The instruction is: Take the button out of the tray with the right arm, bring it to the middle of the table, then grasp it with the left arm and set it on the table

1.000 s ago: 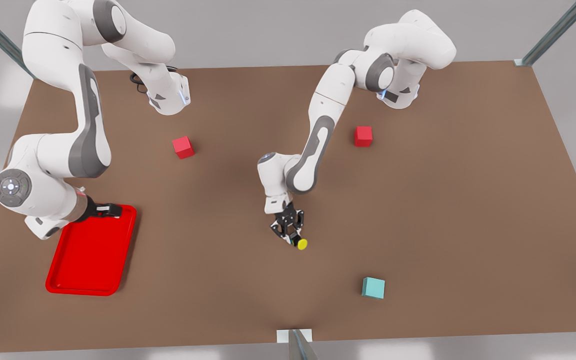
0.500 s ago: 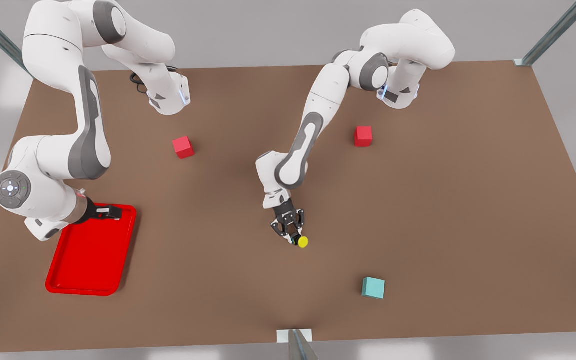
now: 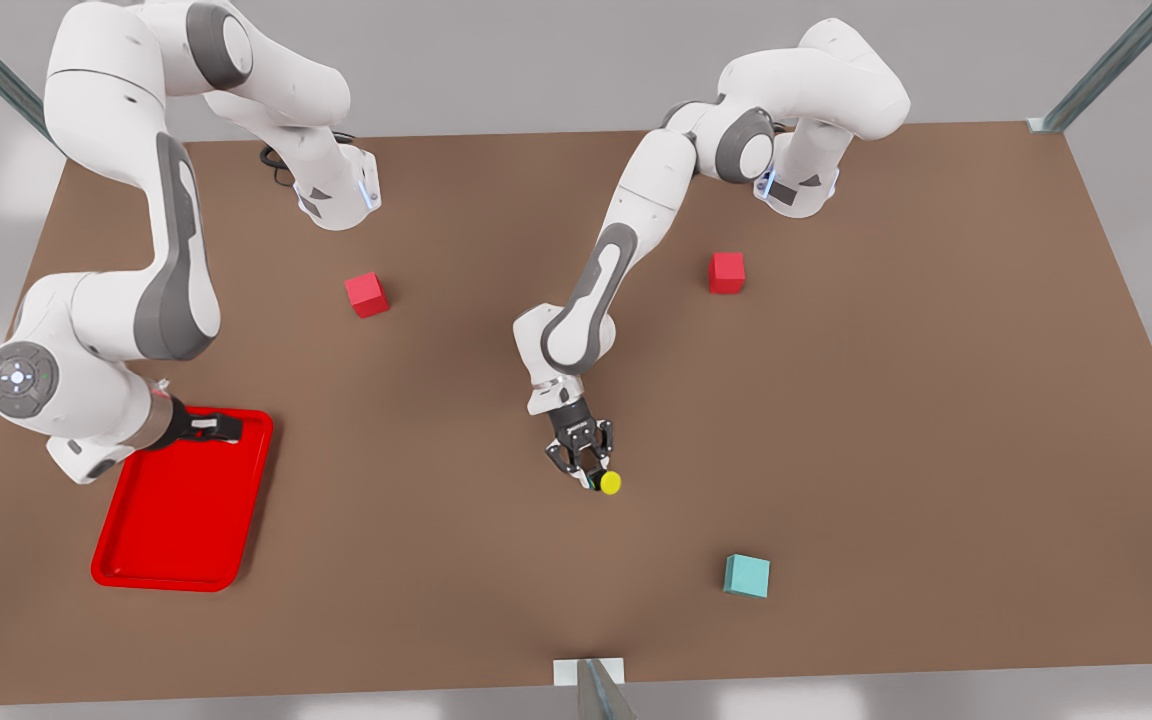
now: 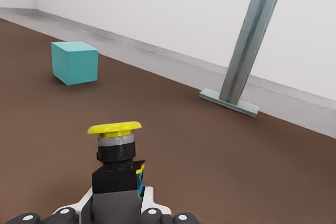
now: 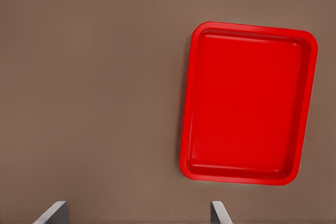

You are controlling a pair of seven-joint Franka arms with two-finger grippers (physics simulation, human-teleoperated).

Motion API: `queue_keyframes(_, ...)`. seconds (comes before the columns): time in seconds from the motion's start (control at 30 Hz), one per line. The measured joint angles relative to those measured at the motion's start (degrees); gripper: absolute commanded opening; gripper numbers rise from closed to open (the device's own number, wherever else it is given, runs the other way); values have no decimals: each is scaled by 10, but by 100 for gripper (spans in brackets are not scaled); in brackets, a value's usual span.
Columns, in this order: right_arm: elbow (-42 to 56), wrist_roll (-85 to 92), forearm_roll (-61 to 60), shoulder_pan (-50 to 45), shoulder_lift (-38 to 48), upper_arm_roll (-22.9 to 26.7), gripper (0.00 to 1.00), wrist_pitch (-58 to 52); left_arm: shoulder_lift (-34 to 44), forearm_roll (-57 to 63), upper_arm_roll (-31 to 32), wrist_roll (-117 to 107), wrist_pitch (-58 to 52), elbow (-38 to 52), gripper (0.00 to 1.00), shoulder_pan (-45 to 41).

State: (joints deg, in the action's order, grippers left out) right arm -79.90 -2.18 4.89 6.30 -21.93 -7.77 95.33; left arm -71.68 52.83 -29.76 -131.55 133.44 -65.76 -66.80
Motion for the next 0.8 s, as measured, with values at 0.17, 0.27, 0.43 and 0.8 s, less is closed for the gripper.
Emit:
queue_keyframes(0.17,-8,2,-10,42,-8,1,100,-1,-12,26,-1,-14,-4,-1,35,-5)
queue_keyframes(0.27,-48,3,-11,60,11,0,100,6,-14,39,0,-22,-7,-1,35,-5)
queue_keyframes(0.43,-61,6,-11,59,43,-1,100,3,-12,47,0,-30,-7,-1,74,-6)
queue_keyframes(0.8,-55,10,-10,53,29,-6,100,-15,28,51,7,-47,-12,-18,100,-15)
